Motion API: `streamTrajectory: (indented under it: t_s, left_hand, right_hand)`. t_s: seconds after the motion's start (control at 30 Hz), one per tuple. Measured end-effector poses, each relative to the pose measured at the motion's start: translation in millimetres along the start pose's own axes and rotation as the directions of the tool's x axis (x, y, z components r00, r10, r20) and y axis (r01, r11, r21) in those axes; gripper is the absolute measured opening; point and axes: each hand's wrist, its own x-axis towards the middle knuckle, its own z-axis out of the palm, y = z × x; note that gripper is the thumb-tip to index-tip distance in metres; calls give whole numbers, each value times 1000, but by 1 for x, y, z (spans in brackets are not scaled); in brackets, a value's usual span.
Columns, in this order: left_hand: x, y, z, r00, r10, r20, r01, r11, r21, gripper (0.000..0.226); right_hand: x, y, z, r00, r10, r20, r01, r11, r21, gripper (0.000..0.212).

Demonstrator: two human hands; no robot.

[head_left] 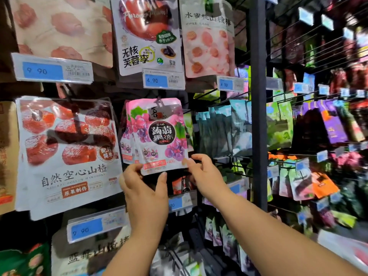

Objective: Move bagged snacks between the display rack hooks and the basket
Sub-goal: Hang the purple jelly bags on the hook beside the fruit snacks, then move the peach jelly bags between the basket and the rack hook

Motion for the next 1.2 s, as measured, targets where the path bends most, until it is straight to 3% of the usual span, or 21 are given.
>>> streamTrajectory:
  t_s: [0.13, 0.23, 0.37, 0.53, 0.63, 0.7, 0.87, 1.0, 1.07, 1.2]
  left_hand:
    - [-30, 6, 15, 991, 130, 30, -129, 991, -27, 38]
    - [-61, 6, 38, 979, 109, 174, -94, 991, -93, 29]
    - [-116, 2, 79, 897, 84, 434, -38, 993, -114, 21]
    - [-193, -7, 131, 687, 55, 724, 15, 996, -90, 18]
    - [-241, -9, 155, 487, 70, 870, -67, 997, -43, 23]
    - [-264, -10, 167, 403, 68, 912, -119, 993, -22, 30]
    - [-285, -18, 177, 376, 50, 925, -35, 999, -39, 40]
    - [-287, -29, 176, 362, 95, 927, -22, 995, -93, 40]
    - [-287, -34, 175, 357, 116, 927, -33, 993, -111, 38]
    - [-287, -38, 173, 345, 126, 930, -19, 992, -127, 34]
  right_hand:
    - [-25, 26, -13, 999, 45, -16, -44, 998, 42, 28]
    - [-48, 57, -32, 993, 106, -43, -103, 993, 64, 20]
    - [-81, 99, -78, 984, 128, -123, -141, 985, -99, 20]
    - [-133, 140, -156, 950, 250, -185, -300, 896, -329, 15]
    - [-171, 163, -210, 910, 340, -236, -412, 802, -433, 7]
    - [-194, 175, -241, 868, 410, -281, -497, 704, -507, 15]
    - [-223, 192, -279, 824, 467, -321, -547, 505, -668, 29]
    - [-236, 195, -281, 826, 441, -350, -549, 493, -675, 20]
    - [-245, 199, -281, 817, 467, -339, -554, 469, -688, 26]
    - [-254, 205, -286, 799, 498, -337, -587, 527, -614, 31]
